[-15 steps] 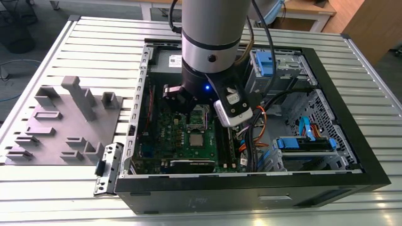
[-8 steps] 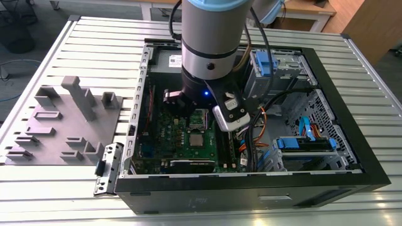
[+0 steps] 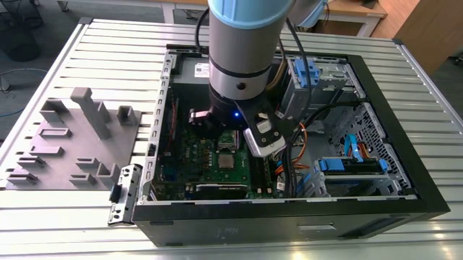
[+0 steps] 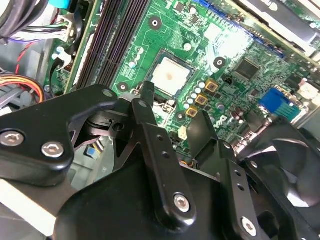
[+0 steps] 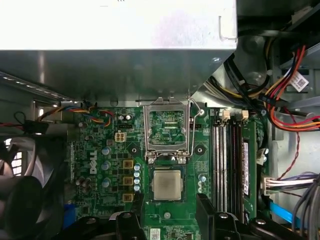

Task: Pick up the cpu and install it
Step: 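Place the cpu into insertion slot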

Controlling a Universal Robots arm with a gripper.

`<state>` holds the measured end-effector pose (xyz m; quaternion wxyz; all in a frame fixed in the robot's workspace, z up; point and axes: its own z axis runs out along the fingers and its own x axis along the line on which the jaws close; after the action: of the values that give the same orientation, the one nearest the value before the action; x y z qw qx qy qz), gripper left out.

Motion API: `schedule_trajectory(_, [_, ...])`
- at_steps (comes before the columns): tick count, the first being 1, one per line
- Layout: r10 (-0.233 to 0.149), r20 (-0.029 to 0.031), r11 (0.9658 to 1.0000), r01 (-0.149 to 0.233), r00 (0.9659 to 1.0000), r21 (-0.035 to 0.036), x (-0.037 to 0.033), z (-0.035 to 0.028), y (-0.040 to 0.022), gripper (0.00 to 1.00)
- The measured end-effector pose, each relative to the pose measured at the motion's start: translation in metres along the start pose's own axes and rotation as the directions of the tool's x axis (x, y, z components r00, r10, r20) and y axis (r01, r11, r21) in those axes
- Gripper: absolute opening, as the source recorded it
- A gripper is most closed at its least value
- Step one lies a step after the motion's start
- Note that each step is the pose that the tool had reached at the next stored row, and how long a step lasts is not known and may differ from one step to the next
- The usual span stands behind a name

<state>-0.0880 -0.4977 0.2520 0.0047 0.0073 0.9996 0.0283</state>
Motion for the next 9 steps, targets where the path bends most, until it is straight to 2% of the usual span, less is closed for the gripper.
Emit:
schedule_trajectory(5, [0.0,0.0001,1.0,0.0,1.0,-0.0001,0.0001,0.0089,-0.0005,0.53])
schedule_trajectory(9, [0.0,-0.0001,1.0,0.0,1.0,0.0004,0.0001,0.0094,-0.0006,0.53])
